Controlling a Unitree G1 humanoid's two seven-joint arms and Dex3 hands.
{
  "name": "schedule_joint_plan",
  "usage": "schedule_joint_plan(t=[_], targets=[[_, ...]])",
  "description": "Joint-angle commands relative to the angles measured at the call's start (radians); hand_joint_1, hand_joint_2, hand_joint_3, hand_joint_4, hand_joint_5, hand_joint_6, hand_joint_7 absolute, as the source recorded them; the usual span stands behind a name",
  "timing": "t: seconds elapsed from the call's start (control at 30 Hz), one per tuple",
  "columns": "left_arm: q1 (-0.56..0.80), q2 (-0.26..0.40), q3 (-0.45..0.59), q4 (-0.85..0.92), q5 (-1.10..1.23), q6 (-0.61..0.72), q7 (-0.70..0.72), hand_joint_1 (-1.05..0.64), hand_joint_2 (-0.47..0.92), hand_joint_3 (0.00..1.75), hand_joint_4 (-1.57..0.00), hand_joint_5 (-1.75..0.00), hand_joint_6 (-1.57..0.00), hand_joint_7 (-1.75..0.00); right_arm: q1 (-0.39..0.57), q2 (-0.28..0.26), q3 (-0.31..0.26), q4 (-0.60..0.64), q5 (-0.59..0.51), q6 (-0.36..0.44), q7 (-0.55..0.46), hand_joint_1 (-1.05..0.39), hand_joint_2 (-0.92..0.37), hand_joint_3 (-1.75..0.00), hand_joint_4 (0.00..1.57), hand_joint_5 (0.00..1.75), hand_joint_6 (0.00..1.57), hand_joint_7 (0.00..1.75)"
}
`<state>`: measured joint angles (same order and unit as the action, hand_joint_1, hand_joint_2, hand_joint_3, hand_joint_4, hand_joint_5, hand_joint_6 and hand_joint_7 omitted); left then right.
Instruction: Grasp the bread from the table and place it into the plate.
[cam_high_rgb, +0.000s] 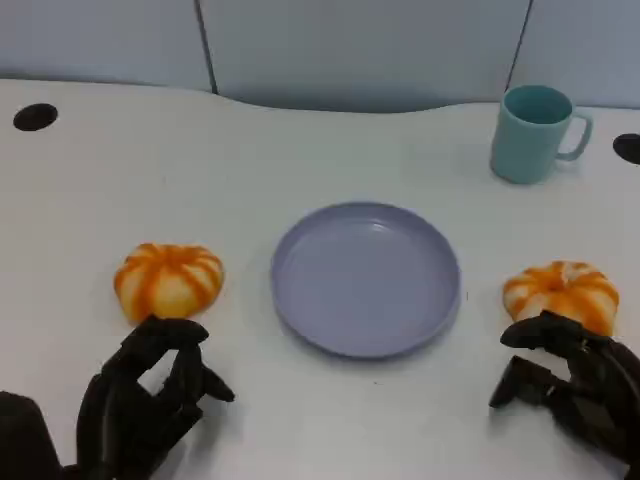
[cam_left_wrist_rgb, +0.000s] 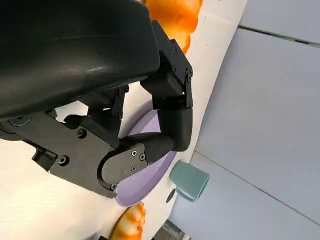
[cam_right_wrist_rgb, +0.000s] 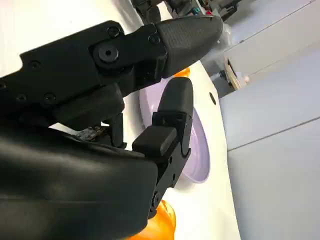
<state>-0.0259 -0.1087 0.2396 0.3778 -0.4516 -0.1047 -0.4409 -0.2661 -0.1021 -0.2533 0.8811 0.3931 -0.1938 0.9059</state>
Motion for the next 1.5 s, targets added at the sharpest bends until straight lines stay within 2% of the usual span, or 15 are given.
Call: schedule_joint_plan(t=[0.03,0.97,1.0,1.03,1.07,1.1,1.13,1.2,1.27,1.37,1.5], targets=[[-0.002,0.014,0.009,0.005,-0.001,-0.015,0.002,-0.3,0.65,0.91,-0.7,-1.73,-0.68,-1.41,0.014,-0.001,-0.005,0.02,0.006,0.021,0.002,-0.47,-0.92,-0.13,0.71,1.35,0.75,0.88],[-0.001,0.016,0.008,0.003,0.0,-0.012,0.001,-0.3,0.64,0.94,-0.7,-1.73,-0.68,-1.41,0.015,-0.003,0.0,0.017,0.002,0.021,-0.003,-0.47,-0.92,-0.13,0.71,1.34,0.76,0.86],[-0.006,0.025,0.004,0.023,0.046,-0.131,-0.011,-0.3,0.65,0.91,-0.68,-1.69,-0.66,-1.36,0.012,0.001,0.004,0.023,-0.005,0.009,-0.007,-0.48,-0.92,-0.14,0.7,1.34,0.76,0.86],[-0.01,0.032,0.001,0.042,0.082,-0.224,-0.02,-0.3,0.7,0.77,-0.64,-1.6,-0.67,-1.18,0.01,0.004,0.007,0.028,-0.01,0.0,-0.01,-0.49,-0.92,-0.14,0.7,1.34,0.76,0.86],[-0.026,0.1,-0.027,0.029,0.28,-0.425,0.045,-0.31,0.75,0.67,-0.62,-1.55,-0.69,-1.08,0.009,0.012,0.013,0.024,-0.015,-0.002,-0.019,-0.49,-0.92,-0.15,0.7,1.34,0.76,0.86],[-0.038,0.148,-0.045,0.022,0.427,-0.568,0.096,-0.43,0.81,0.34,-0.36,-1.13,-0.45,-0.63,0.008,0.017,0.017,0.021,-0.017,-0.002,-0.024,-0.49,-0.92,-0.15,0.69,1.35,0.75,0.89],[-0.047,0.18,-0.056,0.018,0.521,-0.649,0.137,-0.47,0.86,0.18,-0.29,-0.94,-0.42,-0.39,0.008,0.02,0.019,0.018,-0.018,0.0,-0.028,-0.49,-0.92,-0.16,0.69,1.36,0.74,0.9],[-0.055,0.23,-0.071,-0.01,0.652,-0.692,0.196,-0.52,0.91,0.05,-0.19,-0.75,-0.36,-0.15,0.006,0.022,0.015,0.014,-0.007,0.026,-0.023,-0.47,-0.92,-0.15,0.68,1.37,0.73,0.93],[-0.068,0.262,-0.077,-0.017,0.738,-0.719,0.254,-0.53,0.91,0.01,-0.12,-0.75,-0.35,-0.07,0.005,0.02,0.014,0.011,-0.004,0.038,-0.019,-0.46,-0.92,-0.15,0.68,1.37,0.72,0.95],[-0.086,0.3,-0.086,-0.009,0.845,-0.752,0.354,-0.53,0.91,0.0,-0.09,-0.76,-0.35,-0.05,0.009,0.019,0.018,-0.004,-0.005,0.047,-0.021,-0.47,-0.92,-0.14,0.67,1.37,0.72,0.96],[-0.098,0.365,-0.101,-0.057,1.06,-0.729,0.542,-0.56,0.9,0.0,-0.04,-0.68,-0.35,-0.02,0.014,0.02,0.019,-0.021,0.004,0.07,-0.019,-0.48,-0.92,-0.13,0.66,1.39,0.7,1.0]])
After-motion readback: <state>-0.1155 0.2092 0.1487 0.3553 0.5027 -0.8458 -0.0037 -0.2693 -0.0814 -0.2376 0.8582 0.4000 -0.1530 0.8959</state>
